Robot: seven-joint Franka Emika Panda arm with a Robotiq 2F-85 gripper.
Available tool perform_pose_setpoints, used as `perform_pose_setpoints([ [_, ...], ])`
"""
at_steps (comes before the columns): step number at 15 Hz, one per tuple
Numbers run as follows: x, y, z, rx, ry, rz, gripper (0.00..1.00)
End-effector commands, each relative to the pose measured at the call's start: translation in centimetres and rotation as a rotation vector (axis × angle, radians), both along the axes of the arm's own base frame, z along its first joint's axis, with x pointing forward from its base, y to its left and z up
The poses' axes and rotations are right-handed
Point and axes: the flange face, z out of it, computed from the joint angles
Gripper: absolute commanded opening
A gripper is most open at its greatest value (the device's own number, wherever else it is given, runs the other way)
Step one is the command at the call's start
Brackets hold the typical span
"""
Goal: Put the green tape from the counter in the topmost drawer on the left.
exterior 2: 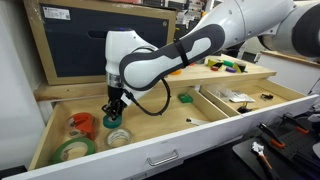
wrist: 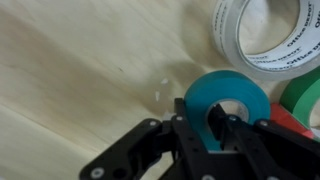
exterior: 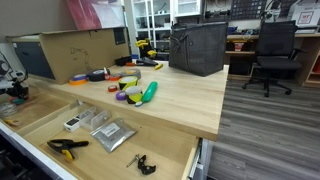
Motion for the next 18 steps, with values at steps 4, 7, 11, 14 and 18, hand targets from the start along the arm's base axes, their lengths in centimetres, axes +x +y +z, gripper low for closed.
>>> perform_pose_setpoints([
  [4, 0.4, 1.3, -0.4, -0.009, -0.023, 0.039, 0.07],
  [7, 0.1, 1.5, -1.4, -0.021, -0.014, 0.055, 0.07],
  [11, -0.3, 1.4, -2.4, -0.015, -0.003, 0.038, 0.27],
  [14, -0.3, 1.5, -2.8, -0.014, -0.005, 0.038, 0.27],
  [18, -0.2, 1.6, -2.6, -0.013, -0.006, 0.038, 0.27],
])
